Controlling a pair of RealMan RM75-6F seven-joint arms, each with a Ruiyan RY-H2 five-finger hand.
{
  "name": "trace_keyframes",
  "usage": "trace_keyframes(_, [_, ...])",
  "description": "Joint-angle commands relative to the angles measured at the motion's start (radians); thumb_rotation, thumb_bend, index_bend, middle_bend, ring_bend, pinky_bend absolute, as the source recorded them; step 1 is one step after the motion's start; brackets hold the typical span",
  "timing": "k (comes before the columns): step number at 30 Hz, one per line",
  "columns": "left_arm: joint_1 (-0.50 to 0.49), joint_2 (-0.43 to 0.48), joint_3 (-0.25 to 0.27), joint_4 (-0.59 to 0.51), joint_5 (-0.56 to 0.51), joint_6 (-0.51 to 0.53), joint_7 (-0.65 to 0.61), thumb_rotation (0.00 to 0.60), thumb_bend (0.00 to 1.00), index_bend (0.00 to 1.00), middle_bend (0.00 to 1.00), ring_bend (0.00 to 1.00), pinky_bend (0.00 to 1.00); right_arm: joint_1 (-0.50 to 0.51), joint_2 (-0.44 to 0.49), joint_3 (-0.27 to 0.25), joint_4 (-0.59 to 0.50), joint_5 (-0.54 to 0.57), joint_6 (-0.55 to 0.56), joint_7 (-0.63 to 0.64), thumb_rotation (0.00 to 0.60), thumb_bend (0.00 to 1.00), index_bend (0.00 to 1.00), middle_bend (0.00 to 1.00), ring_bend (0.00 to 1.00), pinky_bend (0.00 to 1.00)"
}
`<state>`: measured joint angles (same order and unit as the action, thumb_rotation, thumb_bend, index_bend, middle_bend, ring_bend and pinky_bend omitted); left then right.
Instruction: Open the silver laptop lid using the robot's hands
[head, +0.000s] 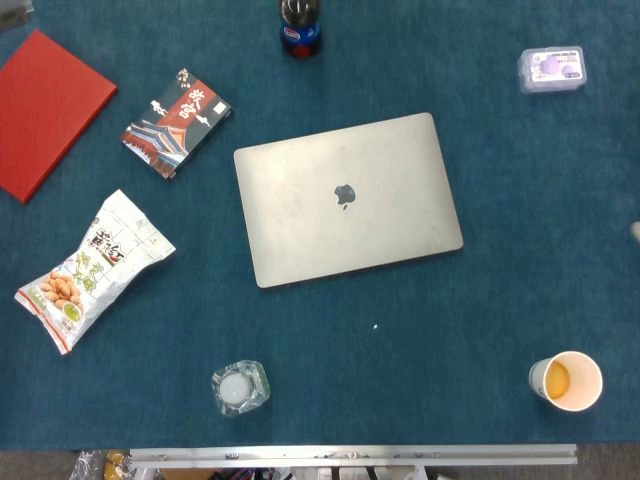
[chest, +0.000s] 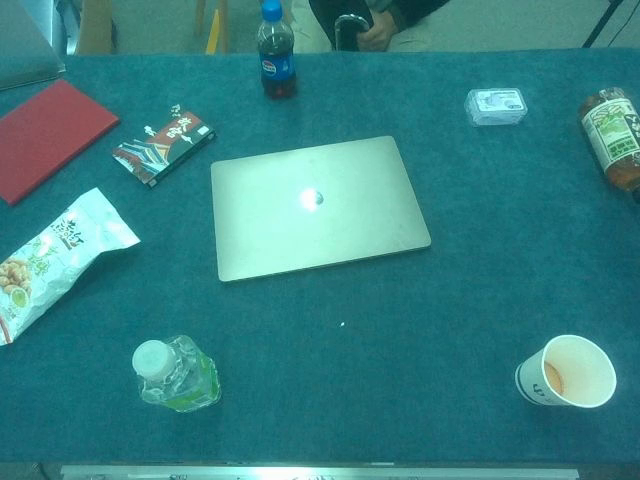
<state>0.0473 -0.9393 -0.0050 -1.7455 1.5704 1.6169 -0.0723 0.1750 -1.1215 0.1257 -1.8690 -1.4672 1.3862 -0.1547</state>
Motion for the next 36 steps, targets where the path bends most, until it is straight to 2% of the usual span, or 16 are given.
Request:
trace_keyframes(1, [-0.001, -0.004, 0.0, 0.003, 0.0, -0.001, 0.0, 0.6, 0.42, 0.22, 0.17, 0.09, 0.07, 0.037, -0.018, -0.008, -0.023, -0.023, -0.045, -0.042, 0.6, 0.06, 0.12, 0.22, 0.08, 0.19])
trace_keyframes(10, [0.008, -0.005, 0.004, 0.024, 0.0, 0.009, -0.022, 0.6, 0.42, 0.22, 0.17, 0.09, 0.07, 0.152, -0.121, 0.029, -0.063, 0.06, -0.169, -0.208, 0.6, 0.02, 0.12, 0.22, 0.08, 0.19])
trace_keyframes(21, [0.005, -0.004, 0.0, 0.069, -0.008, 0.004, -0.079, 0.6, 0.42, 0.22, 0.17, 0.09, 0.07, 0.283, -0.303, 0.053, -0.025, 0.218, -0.282, -0.367, 0.6, 0.0, 0.12, 0.22, 0.06, 0.19])
trace_keyframes(36, [-0.01, -0.015, -0.001, 0.096, -0.003, -0.013, -0.104, 0.6, 0.42, 0.22, 0.17, 0.09, 0.07, 0.413, -0.493, 0.014, 0.069, 0.331, -0.345, -0.54, 0.6, 0.0, 0.12, 0.22, 0.06, 0.16])
